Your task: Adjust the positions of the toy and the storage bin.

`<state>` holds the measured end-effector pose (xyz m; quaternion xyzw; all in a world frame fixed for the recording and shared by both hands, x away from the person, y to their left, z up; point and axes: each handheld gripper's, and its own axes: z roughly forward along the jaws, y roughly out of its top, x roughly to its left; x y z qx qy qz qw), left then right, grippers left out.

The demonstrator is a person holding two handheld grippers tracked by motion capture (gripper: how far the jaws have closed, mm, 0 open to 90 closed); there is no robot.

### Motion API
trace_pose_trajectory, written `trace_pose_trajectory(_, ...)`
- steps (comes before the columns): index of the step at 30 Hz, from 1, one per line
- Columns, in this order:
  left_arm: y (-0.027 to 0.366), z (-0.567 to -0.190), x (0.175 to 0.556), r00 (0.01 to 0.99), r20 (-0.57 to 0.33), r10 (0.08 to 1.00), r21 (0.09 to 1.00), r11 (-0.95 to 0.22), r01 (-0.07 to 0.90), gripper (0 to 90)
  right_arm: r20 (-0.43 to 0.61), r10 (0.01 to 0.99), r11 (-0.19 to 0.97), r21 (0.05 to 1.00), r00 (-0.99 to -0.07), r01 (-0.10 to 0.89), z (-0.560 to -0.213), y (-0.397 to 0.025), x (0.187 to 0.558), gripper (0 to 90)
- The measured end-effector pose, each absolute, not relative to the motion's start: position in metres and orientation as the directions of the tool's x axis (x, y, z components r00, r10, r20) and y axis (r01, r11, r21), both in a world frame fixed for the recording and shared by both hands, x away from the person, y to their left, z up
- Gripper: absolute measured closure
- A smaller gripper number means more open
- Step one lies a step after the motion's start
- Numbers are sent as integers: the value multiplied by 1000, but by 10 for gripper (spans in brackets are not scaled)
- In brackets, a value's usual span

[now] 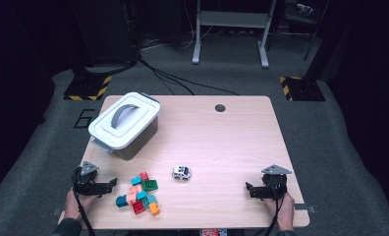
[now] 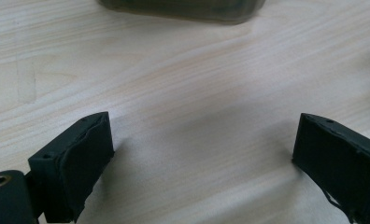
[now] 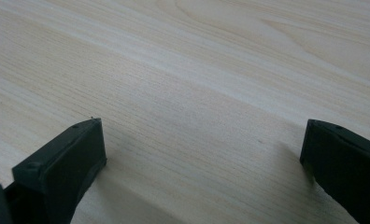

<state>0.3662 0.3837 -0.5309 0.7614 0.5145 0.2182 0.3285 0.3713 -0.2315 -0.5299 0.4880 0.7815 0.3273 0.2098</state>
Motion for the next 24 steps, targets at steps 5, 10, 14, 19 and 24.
trace_pose_trajectory(5, 384, -531, 364, 381, -11, 924, 727, -254, 638, 27, -10, 899, 312, 715, -437, 625, -530, -232, 371, 0)
trace_pose_trajectory(10, 385, -521, 358, 381, -43, 924, 751, -222, 622, 17, -10, 900, 311, 716, -437, 625, -530, -232, 371, 0)
trace_pose_trajectory(14, 379, -511, 354, 415, -53, 908, 755, -235, 612, 17, -10, 900, 311, 716, -436, 625, -530, -232, 371, 0)
trace_pose_trajectory(19, 368, -496, 344, 454, -46, 890, 770, -258, 583, 10, -10, 900, 311, 716, -436, 625, -530, -232, 371, 0)
trace_pose_trajectory(24, 357, -478, 340, 490, -51, 870, 800, -258, 542, 12, -9, 900, 310, 716, -436, 625, -530, -232, 371, 0)
